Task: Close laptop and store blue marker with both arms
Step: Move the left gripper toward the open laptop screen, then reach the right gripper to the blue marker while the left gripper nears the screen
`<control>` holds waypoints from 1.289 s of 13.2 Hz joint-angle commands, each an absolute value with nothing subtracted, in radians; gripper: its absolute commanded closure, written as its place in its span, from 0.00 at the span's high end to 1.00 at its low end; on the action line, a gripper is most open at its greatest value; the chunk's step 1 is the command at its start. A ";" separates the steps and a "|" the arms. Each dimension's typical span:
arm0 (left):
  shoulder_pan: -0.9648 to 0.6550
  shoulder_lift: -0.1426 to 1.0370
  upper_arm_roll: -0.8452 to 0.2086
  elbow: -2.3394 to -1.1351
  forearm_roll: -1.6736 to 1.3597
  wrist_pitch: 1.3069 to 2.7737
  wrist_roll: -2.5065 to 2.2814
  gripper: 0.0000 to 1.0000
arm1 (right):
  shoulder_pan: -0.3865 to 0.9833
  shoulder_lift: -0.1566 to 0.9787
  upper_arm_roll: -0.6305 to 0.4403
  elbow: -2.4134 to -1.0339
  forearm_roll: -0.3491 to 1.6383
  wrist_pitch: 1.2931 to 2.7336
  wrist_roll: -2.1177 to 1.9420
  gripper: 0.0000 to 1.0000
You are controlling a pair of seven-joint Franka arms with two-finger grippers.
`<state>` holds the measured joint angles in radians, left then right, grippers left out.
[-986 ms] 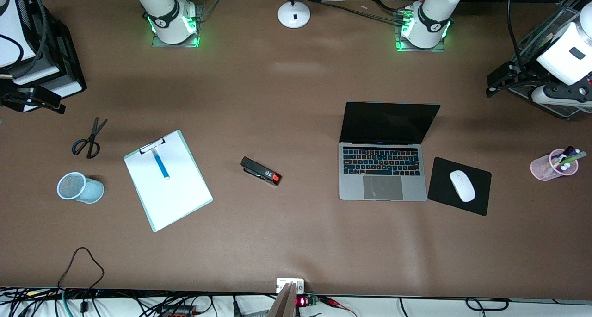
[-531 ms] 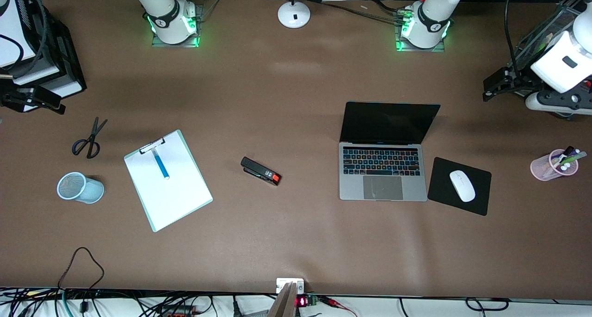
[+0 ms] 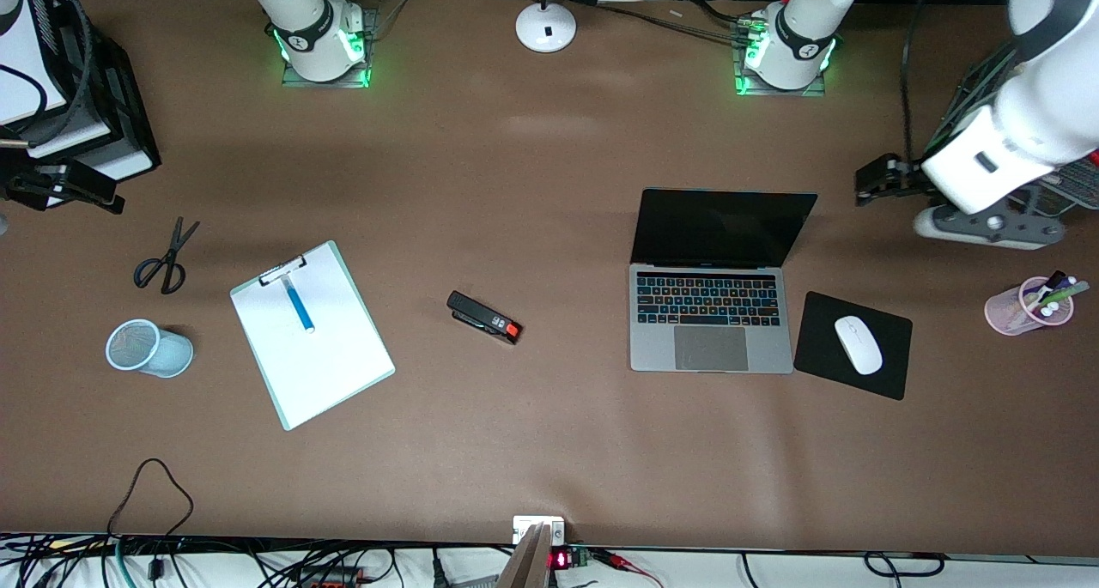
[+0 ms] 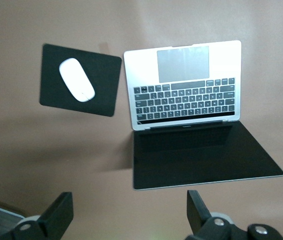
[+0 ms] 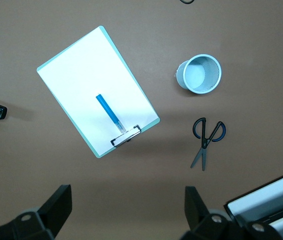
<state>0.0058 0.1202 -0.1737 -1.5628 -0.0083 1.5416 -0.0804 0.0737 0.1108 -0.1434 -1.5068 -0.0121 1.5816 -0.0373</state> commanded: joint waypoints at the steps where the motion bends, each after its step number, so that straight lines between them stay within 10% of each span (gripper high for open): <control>1: 0.003 0.135 -0.215 -1.606 0.005 1.561 -0.167 1.00 | 0.066 0.121 -0.140 -1.508 -0.018 1.598 -0.031 1.00; 17: 0.003 -0.028 -0.336 -1.999 0.005 1.652 -0.300 1.00 | 0.084 0.274 -0.140 -1.502 0.061 1.732 -0.057 1.00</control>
<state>-0.0064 0.0164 -0.2886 -1.9314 -0.0083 1.6215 -0.2452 0.0859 0.2556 -0.1437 -1.5091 0.0446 1.7221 -0.0432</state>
